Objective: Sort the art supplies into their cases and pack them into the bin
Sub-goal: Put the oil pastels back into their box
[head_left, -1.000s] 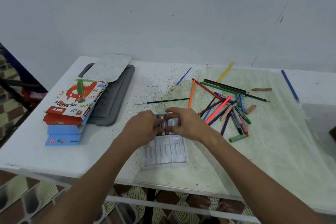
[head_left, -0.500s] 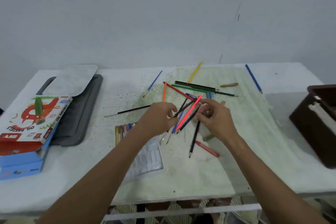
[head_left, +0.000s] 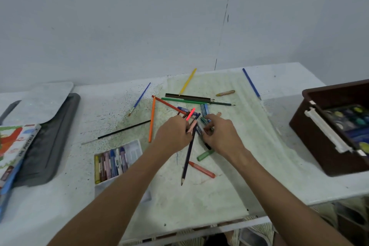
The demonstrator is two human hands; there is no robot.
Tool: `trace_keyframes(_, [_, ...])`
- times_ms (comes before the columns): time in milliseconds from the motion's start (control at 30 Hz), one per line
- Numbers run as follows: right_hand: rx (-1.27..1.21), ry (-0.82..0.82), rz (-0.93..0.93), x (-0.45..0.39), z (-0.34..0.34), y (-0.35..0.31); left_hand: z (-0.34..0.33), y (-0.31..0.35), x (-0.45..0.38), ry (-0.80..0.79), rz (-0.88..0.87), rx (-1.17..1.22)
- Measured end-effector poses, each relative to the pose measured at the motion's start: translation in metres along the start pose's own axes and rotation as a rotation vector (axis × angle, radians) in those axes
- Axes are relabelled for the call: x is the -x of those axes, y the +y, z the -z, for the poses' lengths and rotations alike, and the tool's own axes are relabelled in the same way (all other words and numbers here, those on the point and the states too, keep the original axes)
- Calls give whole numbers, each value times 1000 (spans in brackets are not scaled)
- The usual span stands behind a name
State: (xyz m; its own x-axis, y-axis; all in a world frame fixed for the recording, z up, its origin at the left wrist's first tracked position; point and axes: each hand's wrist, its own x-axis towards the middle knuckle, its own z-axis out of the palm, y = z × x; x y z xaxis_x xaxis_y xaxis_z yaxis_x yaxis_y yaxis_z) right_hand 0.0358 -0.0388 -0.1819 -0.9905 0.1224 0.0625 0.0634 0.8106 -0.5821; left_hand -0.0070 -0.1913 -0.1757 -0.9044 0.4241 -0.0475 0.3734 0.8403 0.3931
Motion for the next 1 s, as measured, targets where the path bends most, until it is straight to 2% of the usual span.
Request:
trace_keyframes(167, [127,-30,-13,2,-2,-1,0,-1,11,79,71,124])
trace_keyframes(367, [208,41,21,10,-4,-3,3,-18,24,159,101,235])
trace_keyframes(533, [-28,93,-8,15,-4,-5,14,-33,42,211,157,338])
trace_keyframes(667, [-336,156,-89,19,-1,-23,31,-53,59,262,215,386])
trace_keyframes(900, [-664,-7,14,32,-45,-89,80,-95,102,436,365,786])
trace_keyframes(1000, [-723,-21,12,38,-68,-108,79,-109,115,394,441,815])
